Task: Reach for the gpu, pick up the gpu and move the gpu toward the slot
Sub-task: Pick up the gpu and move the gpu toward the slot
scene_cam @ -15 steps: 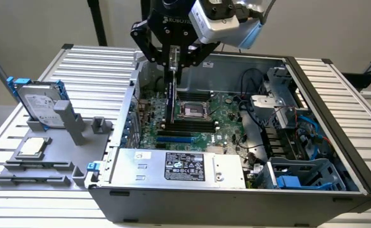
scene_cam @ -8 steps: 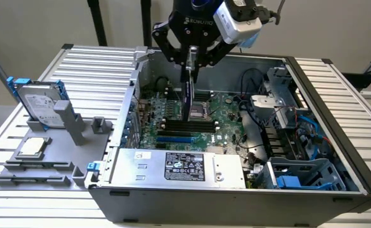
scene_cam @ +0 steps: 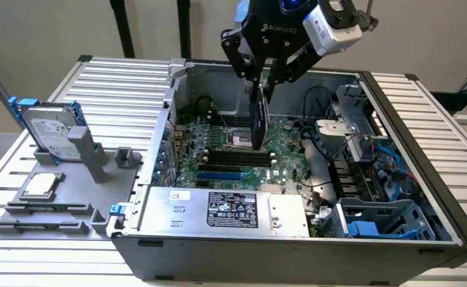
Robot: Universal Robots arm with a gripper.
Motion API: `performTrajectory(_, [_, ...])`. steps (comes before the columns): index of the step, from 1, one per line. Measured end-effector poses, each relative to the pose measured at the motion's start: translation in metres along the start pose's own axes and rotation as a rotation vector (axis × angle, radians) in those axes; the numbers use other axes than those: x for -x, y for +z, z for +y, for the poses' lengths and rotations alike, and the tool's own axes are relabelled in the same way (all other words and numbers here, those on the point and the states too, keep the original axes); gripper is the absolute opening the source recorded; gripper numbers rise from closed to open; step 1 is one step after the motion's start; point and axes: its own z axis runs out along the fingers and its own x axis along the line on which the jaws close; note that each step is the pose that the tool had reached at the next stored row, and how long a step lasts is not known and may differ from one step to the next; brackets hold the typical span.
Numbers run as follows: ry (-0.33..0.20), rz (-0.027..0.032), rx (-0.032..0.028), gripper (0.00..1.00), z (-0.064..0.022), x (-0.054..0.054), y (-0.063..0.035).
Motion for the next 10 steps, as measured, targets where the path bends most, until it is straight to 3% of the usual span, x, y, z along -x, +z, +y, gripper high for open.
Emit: performTrajectory(10, [0.0, 0.0018, 0.0001, 0.27, 0.0, 0.0032, -0.0001])
